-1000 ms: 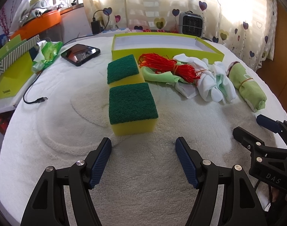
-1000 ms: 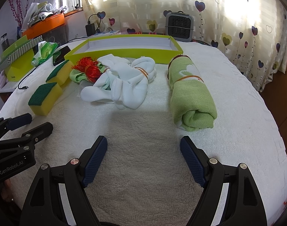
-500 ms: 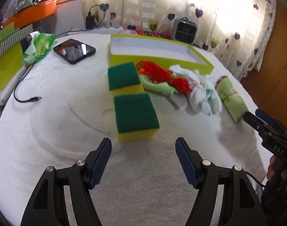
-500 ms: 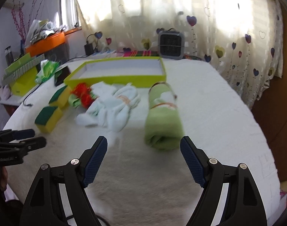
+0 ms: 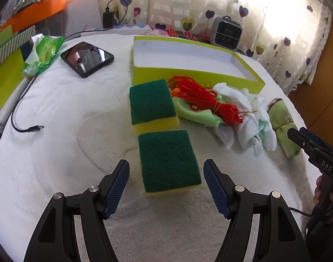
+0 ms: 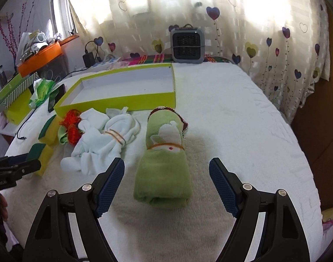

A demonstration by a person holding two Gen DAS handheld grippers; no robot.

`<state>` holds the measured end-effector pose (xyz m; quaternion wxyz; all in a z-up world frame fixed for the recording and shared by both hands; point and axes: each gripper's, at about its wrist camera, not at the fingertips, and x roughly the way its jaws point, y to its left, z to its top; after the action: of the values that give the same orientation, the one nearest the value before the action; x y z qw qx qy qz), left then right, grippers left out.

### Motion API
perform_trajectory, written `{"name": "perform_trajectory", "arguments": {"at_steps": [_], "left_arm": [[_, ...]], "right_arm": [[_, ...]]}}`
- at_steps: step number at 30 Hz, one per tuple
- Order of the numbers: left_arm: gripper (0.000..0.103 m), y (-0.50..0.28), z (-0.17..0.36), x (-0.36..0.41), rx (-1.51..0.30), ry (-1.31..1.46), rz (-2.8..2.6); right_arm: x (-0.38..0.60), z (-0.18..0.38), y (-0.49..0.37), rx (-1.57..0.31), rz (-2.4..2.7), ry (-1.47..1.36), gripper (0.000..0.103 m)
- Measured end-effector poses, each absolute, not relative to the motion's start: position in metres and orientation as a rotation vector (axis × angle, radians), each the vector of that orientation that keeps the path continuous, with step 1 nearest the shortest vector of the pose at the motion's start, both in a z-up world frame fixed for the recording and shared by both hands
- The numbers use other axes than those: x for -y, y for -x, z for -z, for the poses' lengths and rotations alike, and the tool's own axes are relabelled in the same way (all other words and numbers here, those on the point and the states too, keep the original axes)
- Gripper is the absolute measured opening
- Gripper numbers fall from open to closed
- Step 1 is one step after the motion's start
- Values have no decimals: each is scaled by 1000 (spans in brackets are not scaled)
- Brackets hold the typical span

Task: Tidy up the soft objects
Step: 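Grasp the green-yellow sponge with the left tool while the right tool grasps the rolled green towel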

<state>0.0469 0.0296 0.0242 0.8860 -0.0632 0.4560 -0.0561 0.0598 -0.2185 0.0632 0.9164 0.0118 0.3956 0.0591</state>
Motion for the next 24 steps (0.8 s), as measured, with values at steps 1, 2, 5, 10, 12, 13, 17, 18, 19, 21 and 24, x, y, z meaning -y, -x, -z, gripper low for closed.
{"name": "perform_trajectory", "arguments": {"at_steps": [1, 2, 5, 10, 12, 13, 17, 18, 19, 21, 24], "left_arm": [[70, -48, -24, -31, -947, 139, 113], [70, -49, -23, -33, -949, 147, 106], [70, -52, -21, -37, -951, 150, 93], [70, -54, -20, -35, -954, 142, 95], [70, -54, -20, -34, -952, 142, 93], [70, -54, -19, -34, -952, 142, 94], [70, -54, -18, -35, -950, 153, 96], [70, -54, -18, -35, -950, 154, 96], [69, -54, -18, -35, -950, 154, 96], [68, -54, -18, -36, -947, 157, 96], [60, -53, -20, -37, -941, 171, 114]], "right_arm": [[219, -63, -62, -816, -122, -24, 80], [219, -62, -64, -819, -123, -24, 80], [222, -57, -71, -844, -114, -25, 80], [224, -51, -78, -881, -115, -37, 80], [225, -49, -80, -890, -119, -46, 80], [225, -49, -80, -894, -119, -49, 80], [226, -45, -84, -919, -115, -54, 80], [226, -44, -85, -923, -115, -55, 80], [225, -44, -85, -923, -115, -56, 80], [225, -44, -85, -921, -118, -53, 80], [224, -44, -84, -918, -122, -50, 76]]}}
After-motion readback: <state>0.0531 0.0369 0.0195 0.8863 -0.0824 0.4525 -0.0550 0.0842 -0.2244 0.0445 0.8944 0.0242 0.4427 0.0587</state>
